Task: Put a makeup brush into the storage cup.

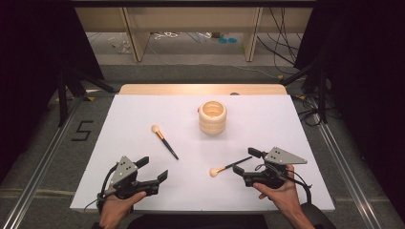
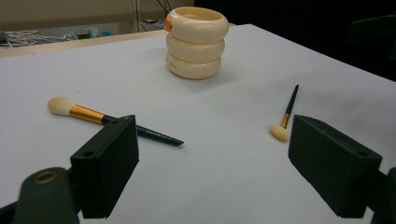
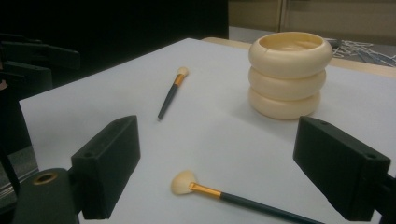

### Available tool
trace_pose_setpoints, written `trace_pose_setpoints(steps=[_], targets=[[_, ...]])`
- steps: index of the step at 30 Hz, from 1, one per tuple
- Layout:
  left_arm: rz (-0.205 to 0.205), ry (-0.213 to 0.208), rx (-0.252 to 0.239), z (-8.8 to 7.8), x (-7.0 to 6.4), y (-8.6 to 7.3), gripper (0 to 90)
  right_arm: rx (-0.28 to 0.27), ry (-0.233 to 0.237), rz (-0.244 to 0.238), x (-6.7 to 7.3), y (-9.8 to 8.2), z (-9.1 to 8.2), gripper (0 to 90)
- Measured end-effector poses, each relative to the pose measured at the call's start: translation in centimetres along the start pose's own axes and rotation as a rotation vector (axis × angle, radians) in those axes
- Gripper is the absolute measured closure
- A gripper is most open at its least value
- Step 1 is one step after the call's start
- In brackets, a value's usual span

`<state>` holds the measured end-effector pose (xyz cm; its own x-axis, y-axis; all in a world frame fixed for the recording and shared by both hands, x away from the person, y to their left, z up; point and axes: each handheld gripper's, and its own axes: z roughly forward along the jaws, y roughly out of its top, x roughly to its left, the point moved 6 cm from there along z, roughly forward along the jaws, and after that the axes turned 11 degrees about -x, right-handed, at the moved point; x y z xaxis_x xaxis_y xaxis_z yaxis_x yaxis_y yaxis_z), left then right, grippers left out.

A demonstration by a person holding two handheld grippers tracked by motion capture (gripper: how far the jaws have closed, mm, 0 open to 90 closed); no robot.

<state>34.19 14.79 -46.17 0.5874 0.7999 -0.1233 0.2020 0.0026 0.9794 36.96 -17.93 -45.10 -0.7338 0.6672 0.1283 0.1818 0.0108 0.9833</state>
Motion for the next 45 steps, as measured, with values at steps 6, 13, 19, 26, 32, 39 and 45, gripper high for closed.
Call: trace_pose_setpoints(steps=[6, 13, 19, 26, 32, 39, 45], targets=[[-0.002, 0.001, 0.000, 0.0, 0.0, 0.0, 16.0, 0.020, 0.001, -0.014, 0.0, 0.0, 0.0, 15.5], [-0.004, 0.003, 0.003, 0.0, -0.1, 0.0, 16.0, 0.034, 0.012, -0.043, 0.0, 0.1, 0.1, 15.6], [-0.005, 0.002, 0.004, 0.0, -0.1, 0.0, 16.0, 0.049, 0.029, -0.087, 0.0, 0.3, 0.4, 15.6], [-0.007, -0.009, -0.004, 0.0, -0.2, 0.0, 15.9, 0.081, 0.050, -0.105, -0.2, 0.8, 0.6, 15.7], [-0.025, 0.004, 0.002, -0.1, -0.4, 0.0, 16.0, 0.141, 0.082, -0.147, -0.3, 1.0, 0.9, 15.8], [-0.027, 0.004, 0.003, -0.1, -0.3, 0.0, 15.9, 0.228, 0.137, -0.212, -0.5, 1.1, 1.3, 17.2], [-0.028, 0.004, 0.005, -0.1, -0.3, -0.1, 16.0, 0.326, 0.186, -0.270, -0.7, 0.9, 2.1, 17.9]])
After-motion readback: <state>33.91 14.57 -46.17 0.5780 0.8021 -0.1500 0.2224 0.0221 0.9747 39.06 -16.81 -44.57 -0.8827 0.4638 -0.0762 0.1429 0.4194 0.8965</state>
